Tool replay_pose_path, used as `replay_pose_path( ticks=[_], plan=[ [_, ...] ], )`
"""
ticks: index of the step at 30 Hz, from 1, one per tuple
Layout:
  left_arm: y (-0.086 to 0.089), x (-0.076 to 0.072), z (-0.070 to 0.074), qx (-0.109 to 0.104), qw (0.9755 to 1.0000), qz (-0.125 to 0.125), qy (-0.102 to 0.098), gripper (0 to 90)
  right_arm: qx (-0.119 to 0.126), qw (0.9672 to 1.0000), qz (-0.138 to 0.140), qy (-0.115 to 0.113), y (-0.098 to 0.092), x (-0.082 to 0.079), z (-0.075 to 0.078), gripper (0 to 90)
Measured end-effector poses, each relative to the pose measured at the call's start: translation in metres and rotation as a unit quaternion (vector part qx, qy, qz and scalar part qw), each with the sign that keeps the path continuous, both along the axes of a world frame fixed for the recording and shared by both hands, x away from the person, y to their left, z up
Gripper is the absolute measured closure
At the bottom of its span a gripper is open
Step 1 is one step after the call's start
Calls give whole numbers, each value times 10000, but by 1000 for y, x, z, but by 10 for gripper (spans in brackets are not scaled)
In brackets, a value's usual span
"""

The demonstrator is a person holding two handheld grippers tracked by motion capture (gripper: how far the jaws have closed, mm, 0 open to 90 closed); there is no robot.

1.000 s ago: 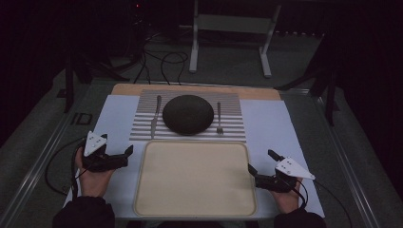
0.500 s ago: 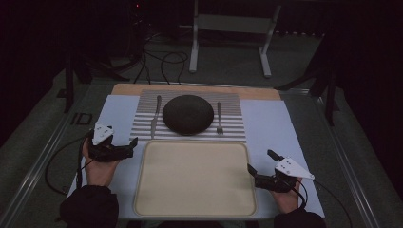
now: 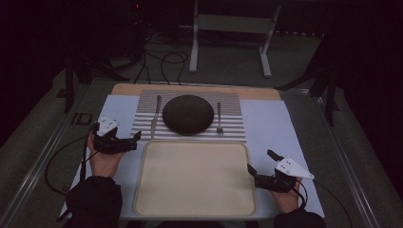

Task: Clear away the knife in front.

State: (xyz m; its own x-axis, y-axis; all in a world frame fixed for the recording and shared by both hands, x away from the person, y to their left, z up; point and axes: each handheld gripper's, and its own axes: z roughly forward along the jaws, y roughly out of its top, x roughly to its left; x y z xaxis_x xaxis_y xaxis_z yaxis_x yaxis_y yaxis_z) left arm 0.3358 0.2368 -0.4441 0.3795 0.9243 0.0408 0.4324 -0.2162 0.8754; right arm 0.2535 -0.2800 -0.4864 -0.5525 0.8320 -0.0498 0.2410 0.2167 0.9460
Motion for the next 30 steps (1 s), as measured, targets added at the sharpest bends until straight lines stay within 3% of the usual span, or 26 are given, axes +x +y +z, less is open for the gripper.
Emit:
replay_pose_path(
  ticks=[20, 30],
  plan=[
    [-12, 36, -5, 180, 9993, 42, 316, 0, -29, 10000, 10, 15, 0, 1, 0, 84],
    [-15, 50, -7, 178, 9992, 88, 343, 0, -22, 10000, 16, 19, 0, 1, -1, 84]
  ],
)
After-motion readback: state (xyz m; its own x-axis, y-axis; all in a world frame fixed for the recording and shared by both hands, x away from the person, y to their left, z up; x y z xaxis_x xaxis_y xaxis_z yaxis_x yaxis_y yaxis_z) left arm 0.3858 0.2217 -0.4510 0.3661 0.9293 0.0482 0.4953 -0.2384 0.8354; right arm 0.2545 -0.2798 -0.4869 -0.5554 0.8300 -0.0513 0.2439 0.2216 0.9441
